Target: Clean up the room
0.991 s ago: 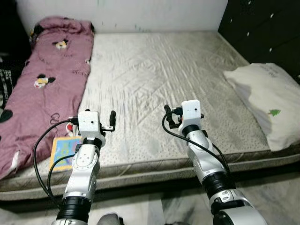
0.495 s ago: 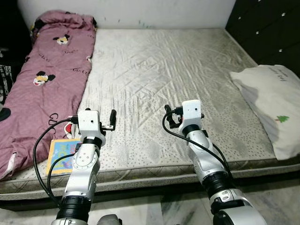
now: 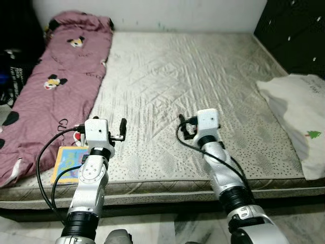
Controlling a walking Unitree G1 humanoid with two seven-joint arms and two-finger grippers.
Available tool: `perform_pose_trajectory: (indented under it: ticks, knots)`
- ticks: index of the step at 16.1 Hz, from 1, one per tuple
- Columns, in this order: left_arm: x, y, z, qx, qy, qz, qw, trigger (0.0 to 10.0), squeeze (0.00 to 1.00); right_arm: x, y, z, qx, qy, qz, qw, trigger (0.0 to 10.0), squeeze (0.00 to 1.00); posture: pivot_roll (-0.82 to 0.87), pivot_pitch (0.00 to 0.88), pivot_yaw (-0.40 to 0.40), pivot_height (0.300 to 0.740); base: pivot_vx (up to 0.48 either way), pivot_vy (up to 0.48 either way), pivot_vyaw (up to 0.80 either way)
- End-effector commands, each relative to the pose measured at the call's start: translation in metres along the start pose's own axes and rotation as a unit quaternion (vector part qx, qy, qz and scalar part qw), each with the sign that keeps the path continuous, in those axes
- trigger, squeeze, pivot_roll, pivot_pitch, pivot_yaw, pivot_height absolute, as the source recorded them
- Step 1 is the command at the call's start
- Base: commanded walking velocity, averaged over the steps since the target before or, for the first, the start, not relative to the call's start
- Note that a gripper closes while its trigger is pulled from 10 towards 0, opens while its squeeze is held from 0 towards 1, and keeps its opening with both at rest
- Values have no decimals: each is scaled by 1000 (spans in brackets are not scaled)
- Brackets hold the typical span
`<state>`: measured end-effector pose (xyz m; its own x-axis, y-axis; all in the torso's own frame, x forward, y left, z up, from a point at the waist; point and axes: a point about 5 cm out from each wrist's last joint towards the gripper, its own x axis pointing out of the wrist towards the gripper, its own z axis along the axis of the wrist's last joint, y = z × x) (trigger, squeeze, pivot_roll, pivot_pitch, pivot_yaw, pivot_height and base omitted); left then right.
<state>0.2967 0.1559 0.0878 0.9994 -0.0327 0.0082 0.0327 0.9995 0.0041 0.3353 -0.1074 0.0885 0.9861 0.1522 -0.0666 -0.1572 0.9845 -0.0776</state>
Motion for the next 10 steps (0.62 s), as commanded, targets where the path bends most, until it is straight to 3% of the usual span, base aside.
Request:
perform_pose_trajectory:
  ticks: [1,8,10]
  knots:
    - [0,2,1,4,-3,7,1000,10000,0,1,-3,1,4,1,-4,1000,10000,0,117,0,-28,740,0,0,0]
    - [0,2,0,2,0,9,1000,10000,0,1,-2,-1,4,8,0,1000,10000,0,119,0,-28,740,0,0,0]
    - [0,2,0,3,1,10,1000,10000,0,1,-2,-2,3,14,0,1000,10000,0,118,0,-28,740,0,0,-603]
